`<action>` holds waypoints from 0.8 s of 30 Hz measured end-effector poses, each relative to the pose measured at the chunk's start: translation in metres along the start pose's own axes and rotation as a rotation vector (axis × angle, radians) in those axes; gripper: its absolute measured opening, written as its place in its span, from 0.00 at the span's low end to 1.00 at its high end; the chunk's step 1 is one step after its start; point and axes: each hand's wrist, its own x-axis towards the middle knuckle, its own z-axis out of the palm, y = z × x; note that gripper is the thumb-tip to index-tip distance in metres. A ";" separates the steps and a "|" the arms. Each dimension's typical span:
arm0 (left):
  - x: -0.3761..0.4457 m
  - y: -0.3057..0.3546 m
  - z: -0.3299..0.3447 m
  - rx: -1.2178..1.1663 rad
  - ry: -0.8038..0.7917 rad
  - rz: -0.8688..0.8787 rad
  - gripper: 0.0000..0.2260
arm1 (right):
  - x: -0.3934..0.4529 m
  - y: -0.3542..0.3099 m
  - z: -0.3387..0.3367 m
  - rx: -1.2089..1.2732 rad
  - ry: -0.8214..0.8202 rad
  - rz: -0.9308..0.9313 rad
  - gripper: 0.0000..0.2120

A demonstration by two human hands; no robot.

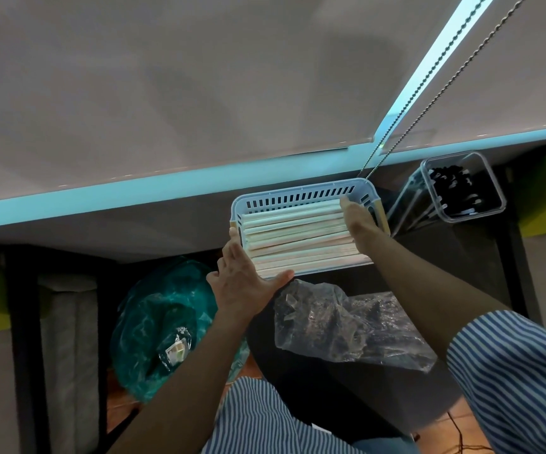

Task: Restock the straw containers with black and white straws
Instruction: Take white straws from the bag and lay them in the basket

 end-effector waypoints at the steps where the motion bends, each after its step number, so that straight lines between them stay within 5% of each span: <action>1: 0.000 -0.001 0.000 0.009 0.000 -0.001 0.59 | 0.002 0.002 -0.002 -0.014 0.004 0.012 0.26; 24: -0.001 0.002 0.001 0.051 0.010 -0.013 0.57 | -0.002 0.006 -0.009 -0.161 -0.129 0.157 0.36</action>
